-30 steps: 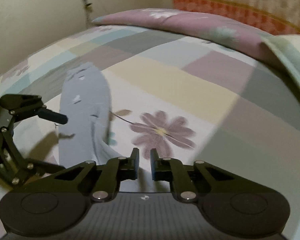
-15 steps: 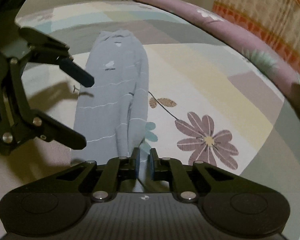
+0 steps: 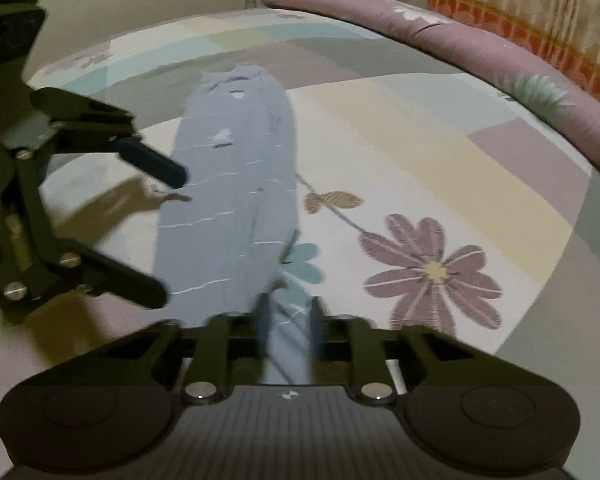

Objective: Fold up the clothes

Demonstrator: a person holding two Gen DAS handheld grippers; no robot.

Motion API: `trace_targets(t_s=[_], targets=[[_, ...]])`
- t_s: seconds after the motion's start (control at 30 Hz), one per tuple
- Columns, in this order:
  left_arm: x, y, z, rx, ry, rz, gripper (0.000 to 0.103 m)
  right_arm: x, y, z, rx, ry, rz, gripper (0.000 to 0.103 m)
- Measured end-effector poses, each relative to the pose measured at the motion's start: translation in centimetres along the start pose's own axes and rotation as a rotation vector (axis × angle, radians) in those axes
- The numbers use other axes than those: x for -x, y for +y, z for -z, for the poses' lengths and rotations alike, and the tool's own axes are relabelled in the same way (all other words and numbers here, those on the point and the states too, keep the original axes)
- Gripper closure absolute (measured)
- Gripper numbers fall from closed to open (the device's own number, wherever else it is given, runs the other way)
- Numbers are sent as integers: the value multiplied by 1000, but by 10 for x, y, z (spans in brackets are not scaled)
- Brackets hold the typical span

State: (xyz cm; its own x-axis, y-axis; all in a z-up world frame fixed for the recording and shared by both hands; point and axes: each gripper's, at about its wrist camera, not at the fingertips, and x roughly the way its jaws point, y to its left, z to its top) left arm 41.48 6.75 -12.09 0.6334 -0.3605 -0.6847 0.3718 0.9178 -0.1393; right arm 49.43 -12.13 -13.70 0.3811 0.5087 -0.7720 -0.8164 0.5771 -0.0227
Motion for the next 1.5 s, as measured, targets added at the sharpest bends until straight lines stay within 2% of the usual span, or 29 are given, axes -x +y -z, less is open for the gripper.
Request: trace_targets(t_s=[0.1, 0.43, 0.57, 0.67, 0.8, 1.1, 1.13, 1.3, 1.4, 1.47, 1.5], targets=[[0, 0, 0, 1, -1, 1, 8, 1, 10, -3, 52, -6, 48, 99], [3, 5, 0, 23, -12, -5, 8, -1, -37, -21, -59, -49, 280, 99], [7, 9, 0, 41, -25, -13, 8, -13, -53, -24, -77, -24, 378, 99], [10, 15, -1, 55, -35, -28, 8, -14, -61, -26, -136, -13, 357, 98], [15, 29, -1, 93, -45, -68, 8, -5, -45, -44, -110, -80, 309, 95], [27, 73, 2, 181, -40, -177, 8, -58, -17, -83, -109, -40, 24, 92], [29, 77, 2, 193, -42, -186, 8, -66, -14, -83, -123, 3, -64, 92], [36, 86, 3, 225, -67, -178, 8, -62, -12, -98, -78, -52, -132, 92], [38, 87, 2, 227, -81, -176, 8, -67, -33, -112, -172, -111, 18, 92], [40, 88, 2, 229, -86, -173, 8, -75, -38, -117, -183, -120, 107, 92], [40, 89, 2, 231, -88, -174, 8, -79, -38, -117, -186, -122, 114, 92]])
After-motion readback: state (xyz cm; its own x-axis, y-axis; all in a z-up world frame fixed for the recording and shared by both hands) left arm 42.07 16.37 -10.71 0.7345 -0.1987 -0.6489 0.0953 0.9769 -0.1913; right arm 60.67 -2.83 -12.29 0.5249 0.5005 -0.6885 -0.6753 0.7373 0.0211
